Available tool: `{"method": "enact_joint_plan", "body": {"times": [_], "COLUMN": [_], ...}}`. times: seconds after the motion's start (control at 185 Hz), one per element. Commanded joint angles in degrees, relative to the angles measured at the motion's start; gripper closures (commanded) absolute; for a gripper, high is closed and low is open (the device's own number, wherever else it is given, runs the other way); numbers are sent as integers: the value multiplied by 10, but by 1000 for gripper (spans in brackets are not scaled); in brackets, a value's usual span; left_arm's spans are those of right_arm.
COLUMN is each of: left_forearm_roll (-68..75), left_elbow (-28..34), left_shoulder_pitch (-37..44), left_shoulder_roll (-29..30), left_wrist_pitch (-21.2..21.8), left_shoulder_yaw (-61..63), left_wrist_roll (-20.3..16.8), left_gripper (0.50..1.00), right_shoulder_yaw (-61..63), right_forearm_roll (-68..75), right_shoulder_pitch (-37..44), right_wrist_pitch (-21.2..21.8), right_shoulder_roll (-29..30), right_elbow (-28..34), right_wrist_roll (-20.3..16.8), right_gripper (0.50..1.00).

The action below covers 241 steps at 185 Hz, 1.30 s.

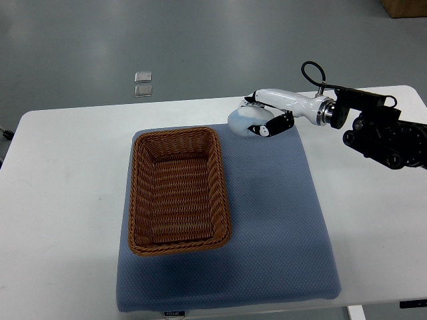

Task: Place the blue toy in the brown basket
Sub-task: 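Lift the plush toy with the right hand and carry it over the basket, then lower the toy into the wicker basket and open the right hand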

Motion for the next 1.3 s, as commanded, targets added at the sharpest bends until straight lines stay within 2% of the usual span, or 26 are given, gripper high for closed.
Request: {"method": "enact_joint_plan", "body": {"times": [0.0,0.173,0.442,0.799,0.804,0.809,0.815,0.82,0.826,0.842,0.847,0.879,0.939,0.993,1.176,1.203,1.252,1.295], "left_forearm_roll": [0,0,0,0,0,0,0,0,0,0,0,0,0,0,0,0,0,0], "left_elbow": [0,0,0,0,0,0,0,0,1,0,0,0,0,0,0,0,0,1], "left_shoulder_pitch": [0,-1,0,0,0,0,0,0,0,0,0,0,0,0,0,0,0,0], "left_shoulder_roll": [0,0,0,0,0,0,0,0,0,0,0,0,0,0,0,0,0,0], "left_wrist_pitch": [0,0,0,0,0,0,0,0,0,0,0,0,0,0,0,0,0,0], "left_shoulder_yaw": [0,0,0,0,0,0,0,0,0,0,0,0,0,0,0,0,0,0], "left_wrist_roll": [0,0,0,0,0,0,0,0,0,0,0,0,0,0,0,0,0,0], "left_gripper": [500,500,500,500,500,500,500,500,500,500,500,500,500,500,500,500,500,500], "right_shoulder_yaw": [3,2,-14,-75,-75,-75,-74,-74,-73,-72,-72,-70,-70,-70,-69,-68,-67,-66], "right_forearm_roll": [0,-3,-12,-18,-17,-17,-14,-14,-12,-11,-11,-10,-10,-10,-9,-9,-8,-7], "right_shoulder_pitch": [3,9,6,-11,-12,-12,-12,-12,-13,-14,-15,-18,-22,-26,-32,-32,-32,-34], "right_wrist_pitch": [-15,-33,-37,-36,-36,-36,-37,-37,-37,-37,-37,-38,-38,-39,-57,-58,-64,-74], "right_shoulder_roll": [13,56,127,151,151,151,151,151,151,151,151,151,151,151,151,150,150,152], "right_elbow": [25,41,41,32,31,31,30,30,29,28,27,25,22,20,17,17,17,15], "right_wrist_roll": [9,10,9,4,3,3,4,4,4,4,4,4,4,3,2,2,2,1], "right_gripper": [1000,1000,1000,1000,967,967,930,930,904,883,863,832,807,746,703,683,617,607]}}
